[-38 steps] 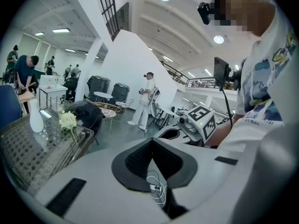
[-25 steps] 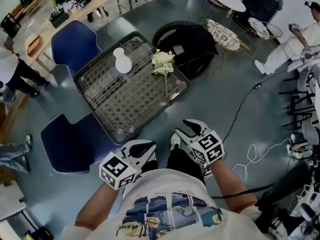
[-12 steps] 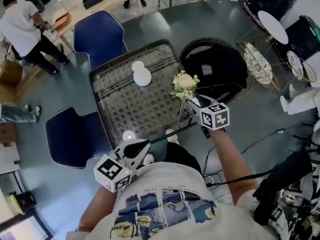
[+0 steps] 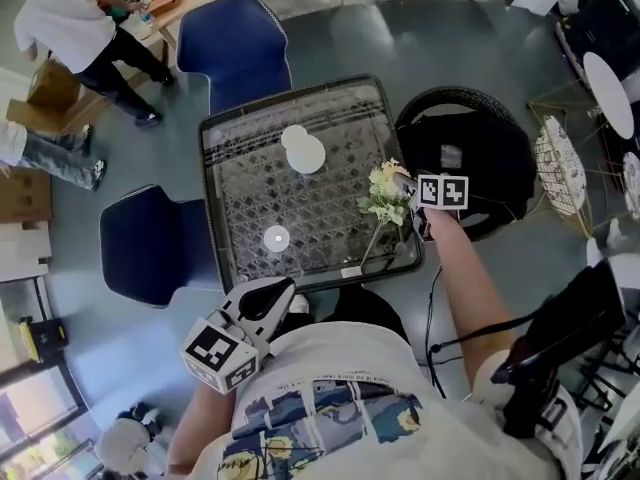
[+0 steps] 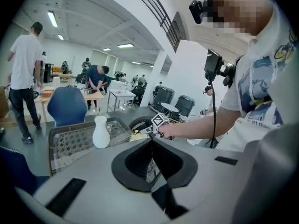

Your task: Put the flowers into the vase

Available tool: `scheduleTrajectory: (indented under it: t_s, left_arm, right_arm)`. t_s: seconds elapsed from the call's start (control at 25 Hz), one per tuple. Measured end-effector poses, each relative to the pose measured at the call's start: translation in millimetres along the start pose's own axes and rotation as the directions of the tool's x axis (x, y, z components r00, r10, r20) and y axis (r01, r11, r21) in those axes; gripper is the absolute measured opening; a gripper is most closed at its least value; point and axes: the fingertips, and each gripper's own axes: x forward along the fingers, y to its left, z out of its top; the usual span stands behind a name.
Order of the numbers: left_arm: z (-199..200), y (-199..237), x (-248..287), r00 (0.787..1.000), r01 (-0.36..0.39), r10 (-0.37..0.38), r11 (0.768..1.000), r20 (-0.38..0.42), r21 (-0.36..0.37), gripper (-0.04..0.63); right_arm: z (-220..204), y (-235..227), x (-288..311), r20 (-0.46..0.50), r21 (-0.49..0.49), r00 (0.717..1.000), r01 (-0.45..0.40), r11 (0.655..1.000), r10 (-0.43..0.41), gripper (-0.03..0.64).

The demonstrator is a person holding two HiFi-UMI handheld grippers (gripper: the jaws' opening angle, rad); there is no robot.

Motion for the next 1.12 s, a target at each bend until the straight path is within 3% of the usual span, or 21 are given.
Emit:
scheduleTrajectory:
  t_s: [0.16, 0.28, 0.44, 0.56, 0.72, 0.92, 1.12]
  left_arm:
    - [-5, 4, -1, 0.998, -0.062, 0.062, 0.998, -0.01, -0.029, 0.009]
    - [-10, 11, 3, 0.996, -0.091, 0.091, 0.995, -0.004, -0.051, 0.009]
    - [-5, 12, 3, 0.995, -0.097, 0.097, 0.994, 0.008, -0.053, 0.009]
    - [-8, 10, -1, 0.996, -0.088, 0.089, 0.995, 0.018, -0.048, 0.009]
    - [-8, 8, -14, 0.996, -0.077, 0.079, 0.996, 0.042, -0.035, 0.009]
    - [0, 6, -34, 0.993, -0.065, 0.065, 0.998, 0.094, 0.003, 0.009]
    - [6, 8, -65, 0.986, -0.066, 0.064, 0.998, 0.153, 0.008, 0.009]
  right_arm:
    - [-23, -16, 36, -0.091, 0.147, 0.994, -0.053, 0.988, 0.067, 0.262]
    - [-30, -22, 48, -0.098, 0.17, 0.992, -0.059, 0.984, 0.076, 0.256]
    - [-19, -16, 40, -0.069, 0.134, 0.996, -0.053, 0.99, 0.063, 0.088]
    - [-4, -4, 22, -0.024, 0.044, 0.999, -0.041, 0.998, 0.042, 0.064]
    - [35, 34, -16, 0.064, -0.152, 0.997, -0.031, 0.988, 0.042, 0.058]
    - [98, 99, -78, 0.197, -0.381, 0.979, 0.026, 0.924, 0.053, 0.055]
    - [162, 181, -139, 0.338, -0.527, 0.933, 0.083, 0.846, 0.119, 0.054]
